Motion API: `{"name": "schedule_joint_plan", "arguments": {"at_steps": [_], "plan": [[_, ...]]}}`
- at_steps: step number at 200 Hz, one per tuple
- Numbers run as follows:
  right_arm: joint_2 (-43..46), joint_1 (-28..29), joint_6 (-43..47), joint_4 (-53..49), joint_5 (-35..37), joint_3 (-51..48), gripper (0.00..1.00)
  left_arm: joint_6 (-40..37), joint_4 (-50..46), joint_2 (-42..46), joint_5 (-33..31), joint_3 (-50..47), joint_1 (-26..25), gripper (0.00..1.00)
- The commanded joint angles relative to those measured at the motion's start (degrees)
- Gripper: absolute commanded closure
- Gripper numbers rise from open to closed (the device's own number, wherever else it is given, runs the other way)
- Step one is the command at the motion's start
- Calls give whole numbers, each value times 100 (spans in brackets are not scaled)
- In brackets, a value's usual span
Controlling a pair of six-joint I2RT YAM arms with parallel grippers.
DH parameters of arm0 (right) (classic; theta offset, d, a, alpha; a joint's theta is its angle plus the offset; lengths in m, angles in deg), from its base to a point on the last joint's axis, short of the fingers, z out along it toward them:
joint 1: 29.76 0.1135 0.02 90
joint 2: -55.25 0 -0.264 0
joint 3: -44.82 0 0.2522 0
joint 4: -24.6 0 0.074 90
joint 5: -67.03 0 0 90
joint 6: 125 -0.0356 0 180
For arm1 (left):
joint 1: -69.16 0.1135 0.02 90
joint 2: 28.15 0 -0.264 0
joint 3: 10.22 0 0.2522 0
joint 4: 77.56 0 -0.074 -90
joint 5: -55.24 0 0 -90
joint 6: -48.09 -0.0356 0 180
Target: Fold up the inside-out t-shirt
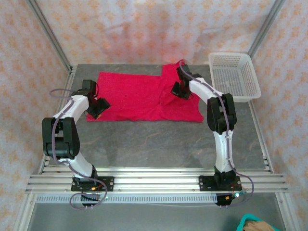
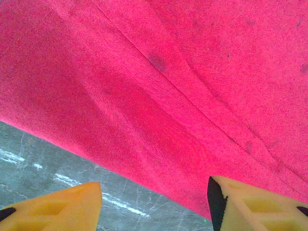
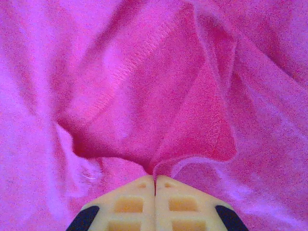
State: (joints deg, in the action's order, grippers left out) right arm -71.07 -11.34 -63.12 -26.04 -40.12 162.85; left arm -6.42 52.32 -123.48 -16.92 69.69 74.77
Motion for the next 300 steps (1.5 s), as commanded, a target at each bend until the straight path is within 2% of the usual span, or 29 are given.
{"name": "schedule_joint_plan", "arguments": {"at_steps": [1,23,36,47,57,78,97,116,143,181,213,236,260,300], "plan": [[-235,-27,112,-306,158,408,99,-50,14,-112,17,47,-33,39],[-584,-31,219,-394,136,909,99,-67,6,-122,17,43,-34,40],[-885,-14,281,-504,63,1332,95,-93,-7,-110,-5,30,-33,40],[-1203,-16,323,-735,-40,1822,86,-120,-20,-101,-35,16,-33,40],[-1501,-7,363,-1104,-117,2389,69,-129,-30,-97,-40,-1,-34,40],[-1538,57,512,-1423,-78,2766,55,-121,-10,-83,-21,-31,-33,40],[-983,53,496,-1149,6,2089,44,-73,49,-50,58,-66,-34,40],[-205,45,409,-725,168,1068,41,-50,89,-66,186,-43,-33,40],[717,43,100,171,40,-583,38,-24,171,-214,312,114,-18,39],[1198,-97,-297,884,-27,-2148,38,123,592,-731,831,30,368,39],[1465,-359,-327,861,290,-2906,38,108,681,-1084,501,-175,960,40],[1620,-429,-249,757,294,-3284,38,151,672,-1108,448,-313,1118,40],[1881,-403,-161,718,224,-3776,38,196,784,-812,490,-729,1110,40],[2661,-190,6,472,357,-4794,38,64,525,152,455,-1604,1109,40]]}}
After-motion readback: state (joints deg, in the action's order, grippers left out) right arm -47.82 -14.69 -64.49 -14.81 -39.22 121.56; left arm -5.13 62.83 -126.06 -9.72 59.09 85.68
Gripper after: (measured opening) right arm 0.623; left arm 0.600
